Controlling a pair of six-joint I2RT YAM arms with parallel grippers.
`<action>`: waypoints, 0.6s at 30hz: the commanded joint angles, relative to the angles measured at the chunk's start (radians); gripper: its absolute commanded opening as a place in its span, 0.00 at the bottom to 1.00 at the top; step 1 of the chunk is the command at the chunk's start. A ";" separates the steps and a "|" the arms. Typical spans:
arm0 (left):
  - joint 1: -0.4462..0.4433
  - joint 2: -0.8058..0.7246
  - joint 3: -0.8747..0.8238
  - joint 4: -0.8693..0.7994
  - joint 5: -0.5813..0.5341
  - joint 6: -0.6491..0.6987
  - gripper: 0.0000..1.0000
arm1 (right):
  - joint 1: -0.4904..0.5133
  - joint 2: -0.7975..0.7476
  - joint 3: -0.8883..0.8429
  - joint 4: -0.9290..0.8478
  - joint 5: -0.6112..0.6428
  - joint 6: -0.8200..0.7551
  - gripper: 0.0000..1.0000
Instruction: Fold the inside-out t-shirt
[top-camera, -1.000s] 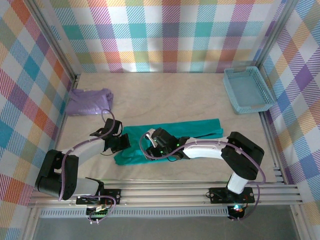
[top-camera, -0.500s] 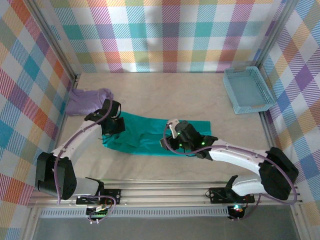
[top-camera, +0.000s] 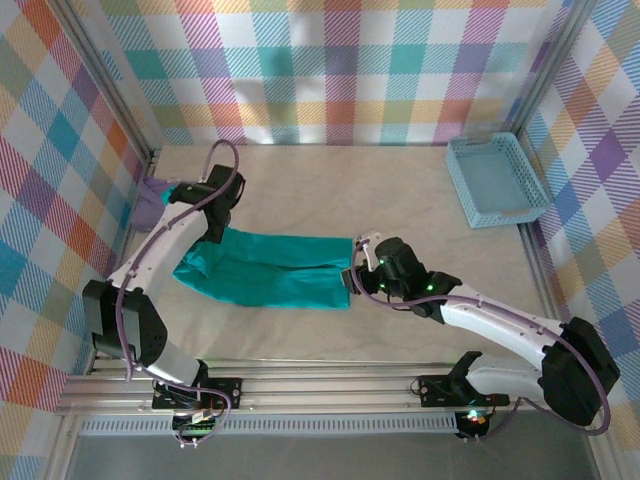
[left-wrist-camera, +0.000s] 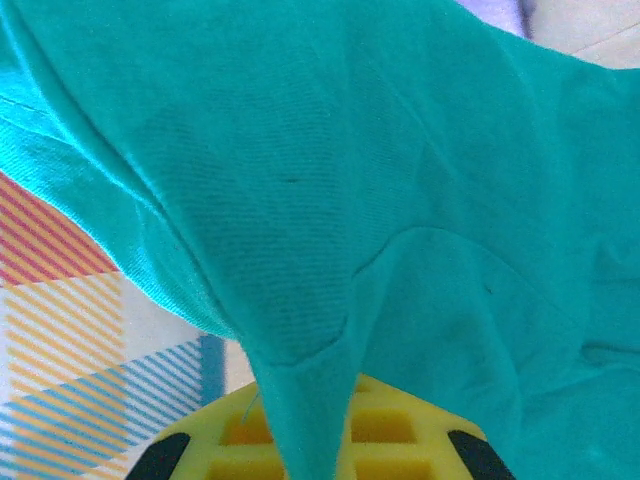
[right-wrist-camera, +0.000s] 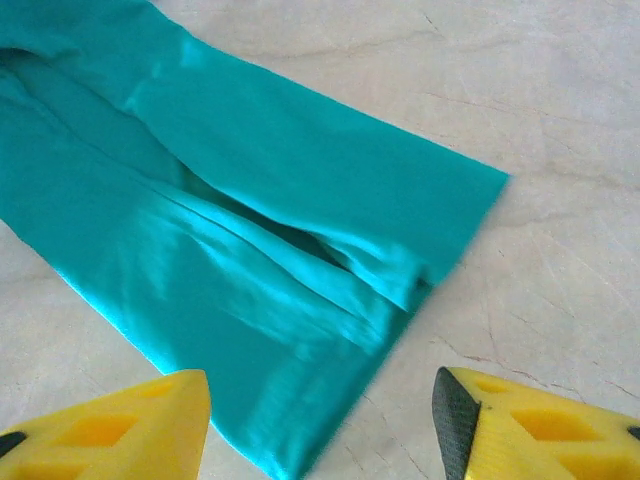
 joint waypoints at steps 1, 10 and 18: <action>-0.023 0.041 0.038 -0.096 -0.078 0.016 0.00 | -0.015 -0.026 -0.021 -0.022 0.005 -0.015 0.62; -0.179 0.099 0.084 -0.180 0.054 -0.132 0.00 | -0.048 -0.047 -0.027 -0.074 0.028 -0.033 0.62; -0.392 0.204 0.137 -0.181 0.208 -0.267 0.00 | -0.118 -0.135 -0.057 -0.120 0.014 -0.022 0.63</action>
